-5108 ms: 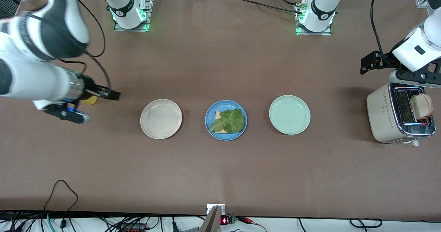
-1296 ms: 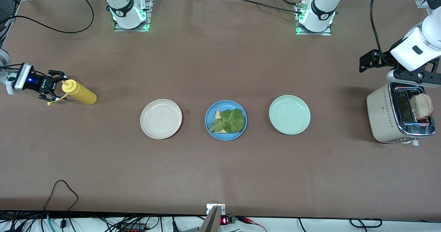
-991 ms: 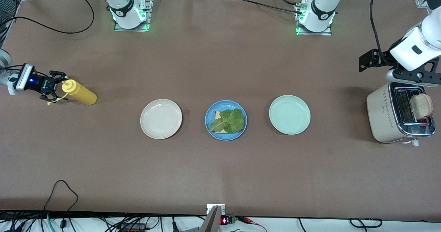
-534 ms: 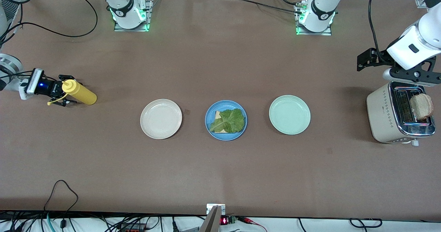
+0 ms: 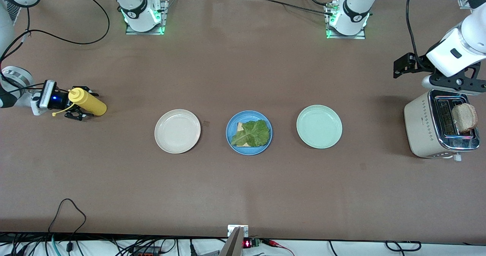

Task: Make sandwich in blue plate with both arms
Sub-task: 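Grasp the yellow squeeze bottle with the right gripper and lift it, then tilt the yellow bottle with the right gripper over the lettuce, then carry the yellow bottle back with the right gripper and set it down, then release the bottle with the right gripper while the left gripper grasps bread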

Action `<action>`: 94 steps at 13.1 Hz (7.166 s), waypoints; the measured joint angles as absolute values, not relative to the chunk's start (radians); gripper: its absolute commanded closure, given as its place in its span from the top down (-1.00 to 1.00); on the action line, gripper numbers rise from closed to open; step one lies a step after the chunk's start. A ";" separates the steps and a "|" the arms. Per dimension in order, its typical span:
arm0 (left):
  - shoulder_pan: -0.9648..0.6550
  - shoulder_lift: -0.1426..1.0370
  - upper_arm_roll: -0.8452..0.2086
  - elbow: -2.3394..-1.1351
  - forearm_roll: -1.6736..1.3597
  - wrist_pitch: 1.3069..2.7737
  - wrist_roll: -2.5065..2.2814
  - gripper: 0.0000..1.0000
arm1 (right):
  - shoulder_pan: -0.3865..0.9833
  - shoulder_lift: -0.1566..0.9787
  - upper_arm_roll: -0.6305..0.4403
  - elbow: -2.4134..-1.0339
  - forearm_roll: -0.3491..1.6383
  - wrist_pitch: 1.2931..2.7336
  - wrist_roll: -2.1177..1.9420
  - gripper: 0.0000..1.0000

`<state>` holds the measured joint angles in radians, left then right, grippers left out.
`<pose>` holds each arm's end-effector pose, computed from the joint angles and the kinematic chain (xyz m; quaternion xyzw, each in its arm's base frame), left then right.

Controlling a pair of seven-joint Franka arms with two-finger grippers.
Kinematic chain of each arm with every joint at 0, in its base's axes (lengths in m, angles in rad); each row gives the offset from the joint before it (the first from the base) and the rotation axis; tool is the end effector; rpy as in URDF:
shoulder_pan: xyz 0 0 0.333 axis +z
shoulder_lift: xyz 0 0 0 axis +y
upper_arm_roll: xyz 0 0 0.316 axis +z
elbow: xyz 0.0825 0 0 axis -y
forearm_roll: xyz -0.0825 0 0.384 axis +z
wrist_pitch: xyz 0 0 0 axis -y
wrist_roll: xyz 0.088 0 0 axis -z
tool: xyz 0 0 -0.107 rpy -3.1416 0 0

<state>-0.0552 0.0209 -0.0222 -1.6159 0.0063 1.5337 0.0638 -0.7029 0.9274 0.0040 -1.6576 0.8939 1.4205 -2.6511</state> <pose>0.5526 -0.0420 0.5887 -0.9962 0.0705 0.0515 0.0033 0.4804 -0.2826 0.0748 -0.5713 -0.5220 -0.4436 0.4522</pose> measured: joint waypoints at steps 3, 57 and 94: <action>-0.055 0.021 -0.022 -1.616 0.006 1.534 0.064 1.00 | -0.687 0.928 0.004 -1.657 0.894 1.421 -2.651 -0.43; -0.050 0.021 -0.018 -1.616 0.007 1.513 0.063 1.00 | 0.317 0.490 0.074 -1.635 -0.039 2.138 -0.942 -1.00; 0.161 0.273 0.002 -1.488 0.246 1.618 0.201 0.95 | -0.788 0.930 0.278 -1.690 0.772 1.586 -2.502 1.00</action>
